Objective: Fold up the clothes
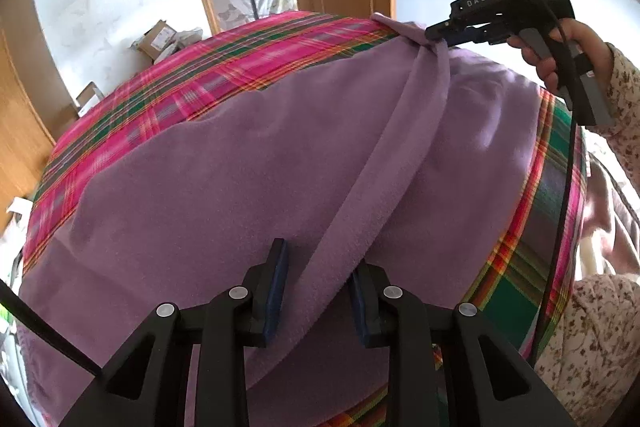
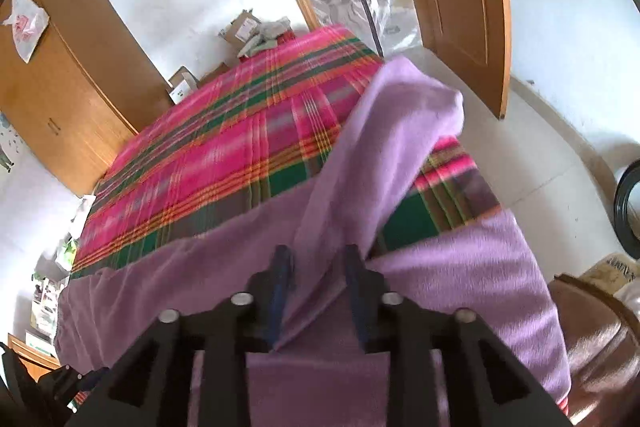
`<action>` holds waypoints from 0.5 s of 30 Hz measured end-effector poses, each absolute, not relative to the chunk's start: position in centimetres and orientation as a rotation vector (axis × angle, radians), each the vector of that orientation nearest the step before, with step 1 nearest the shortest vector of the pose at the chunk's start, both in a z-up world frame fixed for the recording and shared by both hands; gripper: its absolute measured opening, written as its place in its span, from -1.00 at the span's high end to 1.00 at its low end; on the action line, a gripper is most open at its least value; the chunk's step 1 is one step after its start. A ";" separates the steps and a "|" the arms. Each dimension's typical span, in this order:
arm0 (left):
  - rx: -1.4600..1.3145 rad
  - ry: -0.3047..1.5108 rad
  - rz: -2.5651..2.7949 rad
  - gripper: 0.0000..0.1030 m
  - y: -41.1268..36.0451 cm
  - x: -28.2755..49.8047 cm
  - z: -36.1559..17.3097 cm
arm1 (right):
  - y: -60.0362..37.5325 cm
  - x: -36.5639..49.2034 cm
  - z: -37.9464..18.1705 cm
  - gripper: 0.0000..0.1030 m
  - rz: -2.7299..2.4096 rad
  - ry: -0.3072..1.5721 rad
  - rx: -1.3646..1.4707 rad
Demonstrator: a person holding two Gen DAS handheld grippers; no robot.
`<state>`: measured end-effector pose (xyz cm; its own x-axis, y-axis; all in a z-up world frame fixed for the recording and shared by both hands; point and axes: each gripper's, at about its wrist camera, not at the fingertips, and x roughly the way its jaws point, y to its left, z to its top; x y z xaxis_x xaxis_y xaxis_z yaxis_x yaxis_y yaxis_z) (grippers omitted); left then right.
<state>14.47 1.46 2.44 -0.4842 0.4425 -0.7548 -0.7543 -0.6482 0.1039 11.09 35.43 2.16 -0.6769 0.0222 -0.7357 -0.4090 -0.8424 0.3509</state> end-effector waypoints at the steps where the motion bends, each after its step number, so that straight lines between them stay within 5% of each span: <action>1: -0.923 0.553 2.156 0.42 1.4 14.5 2.6 | 35.5 10.7 2.2 0.40 2.560 0.730 -1.120; 8: -0.900 0.590 2.165 0.42 2.2 14.9 2.8 | 36.1 7.3 1.1 0.39 2.465 0.617 -1.242; 12: -0.903 0.606 2.159 0.43 2.5 14.9 2.8 | 36.4 7.5 1.1 0.83 2.465 0.627 -1.226; 15: -0.909 0.600 2.153 0.55 2.6 14.7 2.8 | 36.7 7.7 1.2 0.89 2.466 0.641 -1.207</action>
